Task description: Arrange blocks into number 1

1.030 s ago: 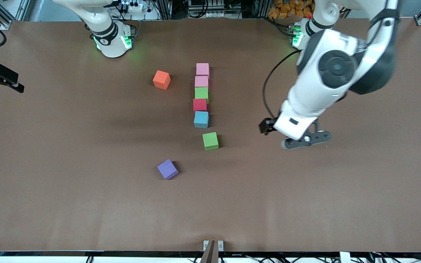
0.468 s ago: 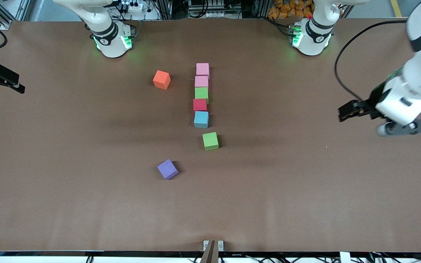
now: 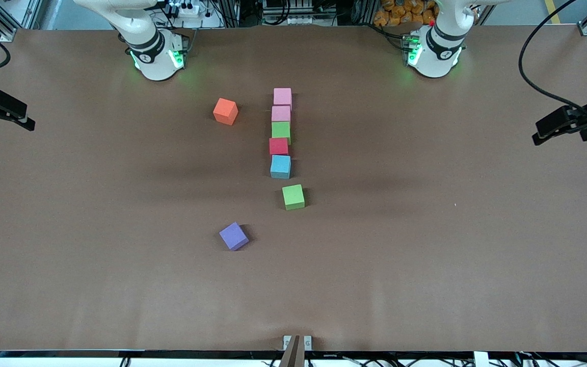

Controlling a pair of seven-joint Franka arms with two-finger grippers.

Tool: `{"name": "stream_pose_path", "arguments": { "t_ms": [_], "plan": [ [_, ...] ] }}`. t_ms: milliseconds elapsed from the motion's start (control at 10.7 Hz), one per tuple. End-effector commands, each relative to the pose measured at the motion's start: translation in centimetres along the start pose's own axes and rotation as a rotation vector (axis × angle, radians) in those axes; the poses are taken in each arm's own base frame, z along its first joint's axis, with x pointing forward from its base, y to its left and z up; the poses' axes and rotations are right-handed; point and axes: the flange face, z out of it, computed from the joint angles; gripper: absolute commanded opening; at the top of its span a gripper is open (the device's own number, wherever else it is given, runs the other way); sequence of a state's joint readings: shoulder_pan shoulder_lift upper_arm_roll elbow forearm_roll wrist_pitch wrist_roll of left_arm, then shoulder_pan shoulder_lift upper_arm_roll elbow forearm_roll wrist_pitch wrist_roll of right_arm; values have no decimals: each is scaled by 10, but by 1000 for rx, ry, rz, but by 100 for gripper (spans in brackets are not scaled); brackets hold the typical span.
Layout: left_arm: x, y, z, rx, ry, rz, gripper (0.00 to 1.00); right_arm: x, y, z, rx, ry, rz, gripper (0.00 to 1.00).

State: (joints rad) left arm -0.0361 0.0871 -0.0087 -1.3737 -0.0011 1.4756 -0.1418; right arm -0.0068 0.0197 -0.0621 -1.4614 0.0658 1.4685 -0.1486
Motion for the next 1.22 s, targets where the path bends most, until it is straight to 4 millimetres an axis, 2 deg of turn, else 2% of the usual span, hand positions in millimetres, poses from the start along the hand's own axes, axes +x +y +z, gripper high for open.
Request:
{"name": "stream_pose_path", "arguments": {
  "t_ms": [0, 375, 468, 749, 1124],
  "plan": [
    [-12, 12, 0, 48, -1, 26, 100, 0, 2, -2, 18, 4, 2, 100],
    [-33, 14, 1, 50, 28, 30, 100, 1, 2, 0, 21, -1, 2, 100],
    [-34, 14, 0, 43, 30, 30, 100, 0, 5, -1, 21, 0, 4, 100],
    [-44, -2, -3, 25, 30, 13, 100, 0, 7, -1, 27, 1, 3, 100],
    [-48, -5, -6, 10, 37, 47, 100, 0, 7, 0, 27, -2, 3, 100]
  ]
}}
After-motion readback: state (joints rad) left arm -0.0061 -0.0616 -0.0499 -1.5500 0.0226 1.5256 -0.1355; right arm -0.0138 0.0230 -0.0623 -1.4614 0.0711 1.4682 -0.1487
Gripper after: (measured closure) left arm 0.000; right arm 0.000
